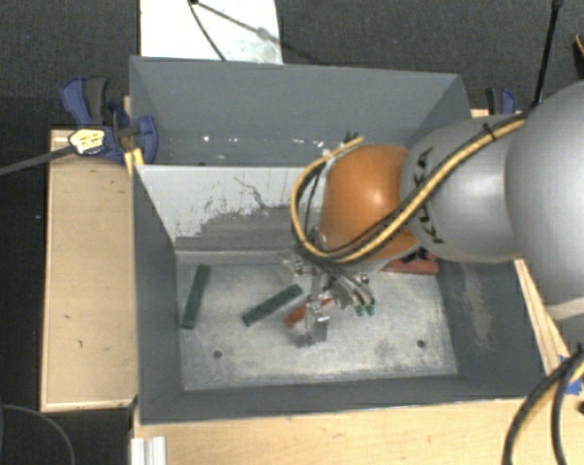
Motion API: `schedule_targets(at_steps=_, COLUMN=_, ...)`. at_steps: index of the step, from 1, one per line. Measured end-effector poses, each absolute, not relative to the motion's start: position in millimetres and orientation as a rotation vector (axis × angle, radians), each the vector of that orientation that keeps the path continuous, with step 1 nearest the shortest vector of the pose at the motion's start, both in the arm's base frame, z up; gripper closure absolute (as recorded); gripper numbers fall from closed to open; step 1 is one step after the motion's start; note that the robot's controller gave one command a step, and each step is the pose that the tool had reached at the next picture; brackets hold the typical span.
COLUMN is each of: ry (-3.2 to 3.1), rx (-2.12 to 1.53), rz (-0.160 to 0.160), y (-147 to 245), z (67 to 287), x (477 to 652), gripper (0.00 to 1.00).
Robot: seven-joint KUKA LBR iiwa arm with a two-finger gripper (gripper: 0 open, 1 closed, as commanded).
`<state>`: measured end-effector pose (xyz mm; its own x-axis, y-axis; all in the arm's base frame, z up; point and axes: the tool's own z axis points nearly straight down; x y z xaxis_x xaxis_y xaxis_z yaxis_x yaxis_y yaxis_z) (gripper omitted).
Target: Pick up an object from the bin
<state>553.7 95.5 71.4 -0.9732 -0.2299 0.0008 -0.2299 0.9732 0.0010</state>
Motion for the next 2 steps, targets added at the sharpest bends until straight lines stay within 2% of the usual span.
schedule_targets(at_steps=1, ry=-3.122, rx=0.345, rz=-0.002, y=95.6, z=71.9, x=554.2, gripper=0.00)
schedule_targets(at_steps=2, ry=-3.122, rx=0.348, rz=-0.002, y=95.7, z=72.2, x=554.2, gripper=1.00)
